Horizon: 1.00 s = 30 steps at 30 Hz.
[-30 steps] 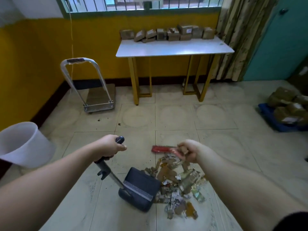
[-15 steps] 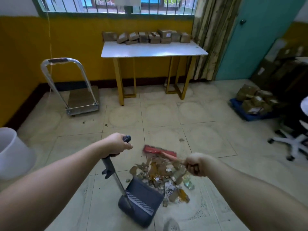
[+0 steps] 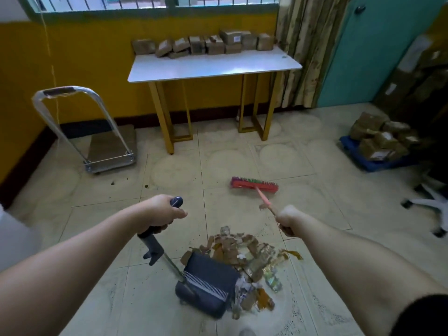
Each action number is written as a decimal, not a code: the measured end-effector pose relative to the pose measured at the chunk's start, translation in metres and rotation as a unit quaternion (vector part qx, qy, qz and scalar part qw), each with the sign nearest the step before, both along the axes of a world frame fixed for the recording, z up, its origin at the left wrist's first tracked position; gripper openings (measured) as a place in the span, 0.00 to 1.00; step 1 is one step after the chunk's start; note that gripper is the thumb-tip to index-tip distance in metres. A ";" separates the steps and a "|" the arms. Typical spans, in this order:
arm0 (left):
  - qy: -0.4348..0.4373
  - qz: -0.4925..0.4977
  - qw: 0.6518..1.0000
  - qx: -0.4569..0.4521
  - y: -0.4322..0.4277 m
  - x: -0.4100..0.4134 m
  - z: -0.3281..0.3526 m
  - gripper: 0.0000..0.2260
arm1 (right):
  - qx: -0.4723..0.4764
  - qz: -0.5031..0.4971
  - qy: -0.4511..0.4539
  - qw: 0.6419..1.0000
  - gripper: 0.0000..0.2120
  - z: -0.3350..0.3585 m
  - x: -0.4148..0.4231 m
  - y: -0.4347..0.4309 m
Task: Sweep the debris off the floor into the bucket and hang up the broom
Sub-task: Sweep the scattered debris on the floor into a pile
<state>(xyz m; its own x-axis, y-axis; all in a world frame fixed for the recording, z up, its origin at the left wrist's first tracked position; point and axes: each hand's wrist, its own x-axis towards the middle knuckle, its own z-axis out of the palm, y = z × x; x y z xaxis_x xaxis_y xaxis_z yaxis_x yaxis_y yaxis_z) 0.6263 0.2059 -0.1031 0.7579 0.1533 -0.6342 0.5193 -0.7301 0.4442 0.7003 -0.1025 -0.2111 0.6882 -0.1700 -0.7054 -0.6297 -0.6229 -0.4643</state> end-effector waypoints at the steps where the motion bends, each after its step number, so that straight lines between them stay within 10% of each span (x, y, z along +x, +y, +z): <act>1: 0.004 0.001 1.000 0.003 -0.004 0.009 -0.003 0.09 | 0.004 0.001 0.007 1.000 0.09 -0.008 0.010 -0.006; 9: 0.025 -0.045 0.998 0.025 -0.027 0.047 -0.004 0.09 | 0.000 0.045 0.156 0.987 0.19 -0.036 -0.012 -0.038; 30: -0.046 -0.142 0.989 0.020 0.002 -0.108 0.004 0.09 | 0.053 -0.183 0.057 0.980 0.12 0.035 -0.257 -0.025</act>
